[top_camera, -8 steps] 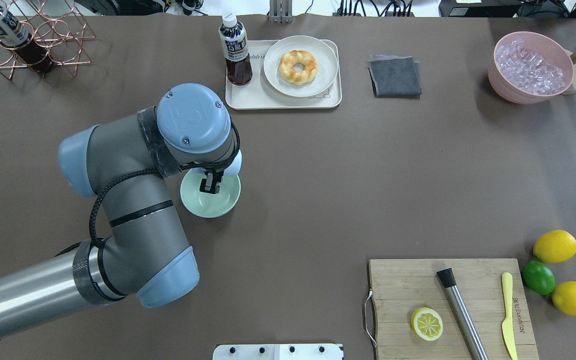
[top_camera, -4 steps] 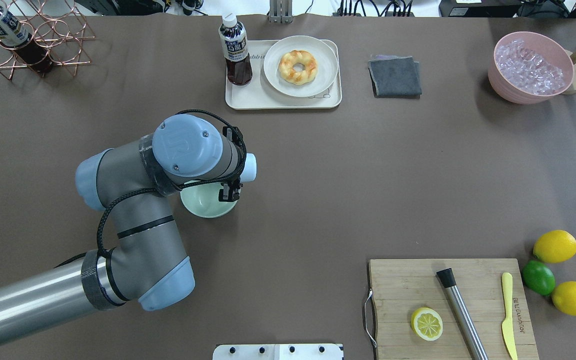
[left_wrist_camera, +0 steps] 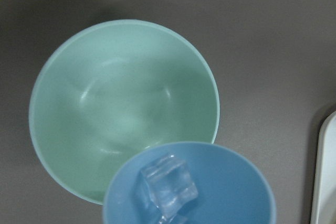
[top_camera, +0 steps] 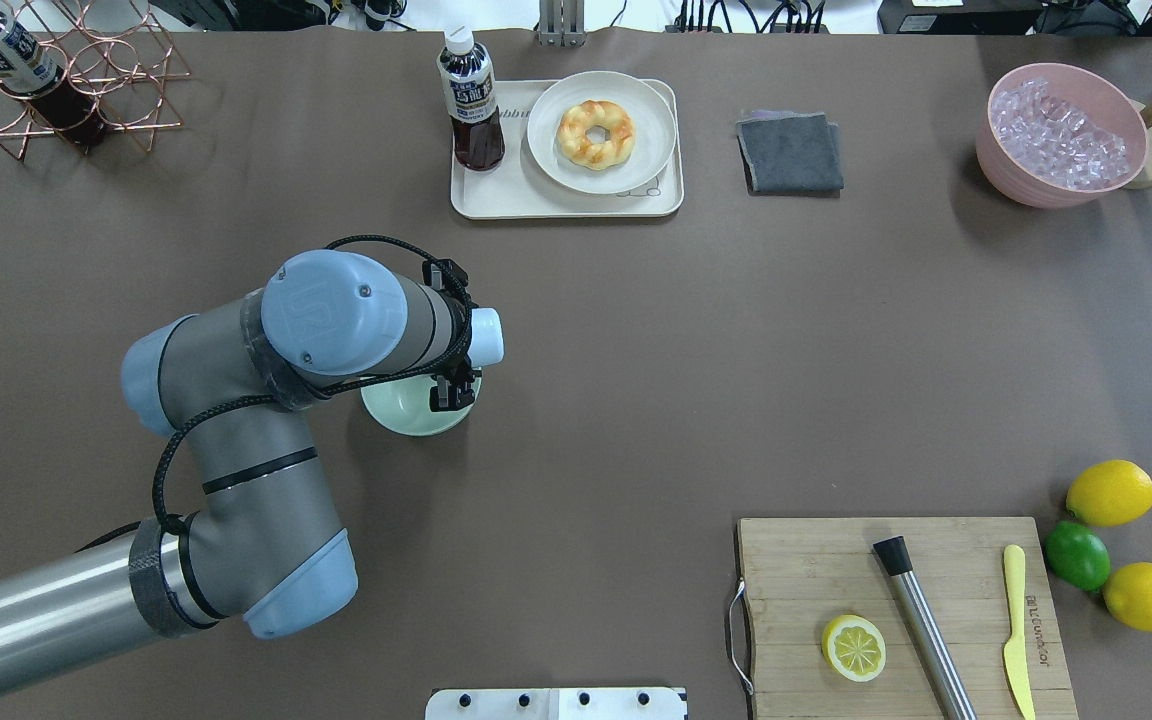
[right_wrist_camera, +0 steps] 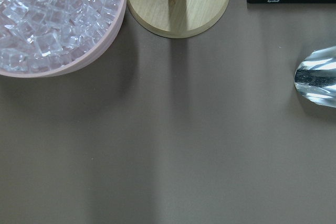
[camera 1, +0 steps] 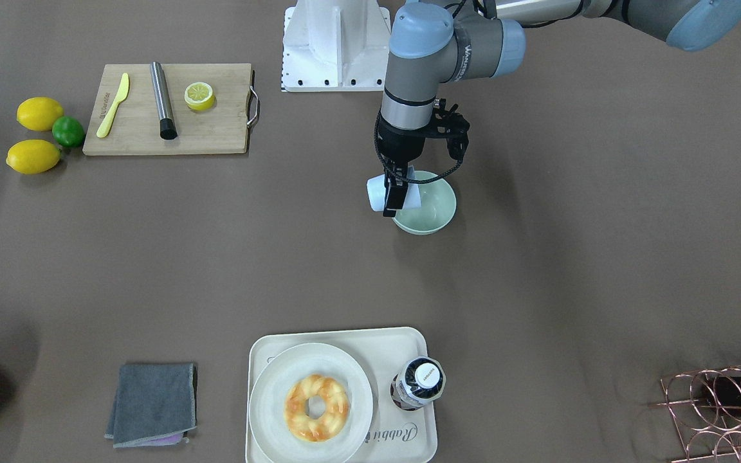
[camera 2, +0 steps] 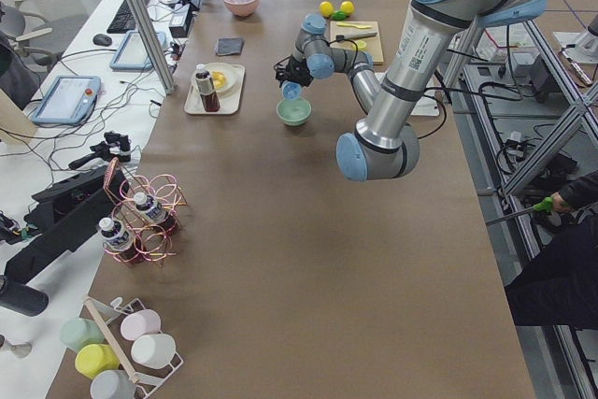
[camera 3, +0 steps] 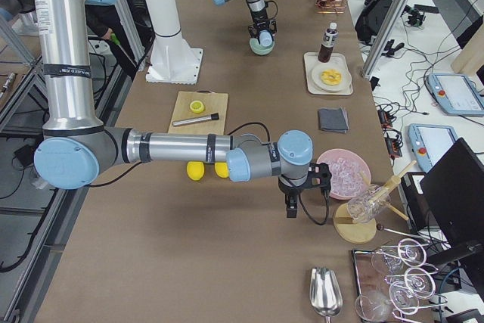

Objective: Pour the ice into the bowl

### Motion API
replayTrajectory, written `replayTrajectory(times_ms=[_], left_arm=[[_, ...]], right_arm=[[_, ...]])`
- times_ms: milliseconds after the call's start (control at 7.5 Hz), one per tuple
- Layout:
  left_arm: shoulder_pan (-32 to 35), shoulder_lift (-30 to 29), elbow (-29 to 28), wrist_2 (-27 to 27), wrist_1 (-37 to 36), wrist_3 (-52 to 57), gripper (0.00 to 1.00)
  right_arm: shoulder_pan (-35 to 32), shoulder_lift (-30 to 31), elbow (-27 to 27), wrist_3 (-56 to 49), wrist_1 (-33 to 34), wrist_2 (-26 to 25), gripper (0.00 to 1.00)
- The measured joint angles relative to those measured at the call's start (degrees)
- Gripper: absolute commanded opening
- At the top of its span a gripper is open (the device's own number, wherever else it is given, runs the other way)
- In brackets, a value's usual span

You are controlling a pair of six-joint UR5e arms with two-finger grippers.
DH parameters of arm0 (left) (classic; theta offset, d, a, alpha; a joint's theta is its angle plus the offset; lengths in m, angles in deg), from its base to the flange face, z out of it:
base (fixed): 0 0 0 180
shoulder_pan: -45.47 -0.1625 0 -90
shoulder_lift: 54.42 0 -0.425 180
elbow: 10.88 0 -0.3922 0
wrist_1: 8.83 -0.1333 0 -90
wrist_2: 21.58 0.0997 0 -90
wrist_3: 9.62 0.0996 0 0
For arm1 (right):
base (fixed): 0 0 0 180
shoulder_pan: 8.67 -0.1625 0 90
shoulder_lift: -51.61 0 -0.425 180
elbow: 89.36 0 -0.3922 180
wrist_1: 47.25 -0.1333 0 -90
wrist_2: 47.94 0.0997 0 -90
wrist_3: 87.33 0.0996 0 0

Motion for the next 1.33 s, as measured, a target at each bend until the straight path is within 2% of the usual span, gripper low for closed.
replayTrajectory(times_ms=[400,1333], left_arm=[[-3.98,3.52,-0.06,10.38,9.05,-5.11,0.51],[-5.57,4.56,-1.19,20.1,16.88,-12.29,0.51]], right_arm=[[-0.66,-0.56,-0.17,0.14,0.01,0.15,0.99],[-0.98,-1.16,0.3,0.5,0.74,0.17,0.99]])
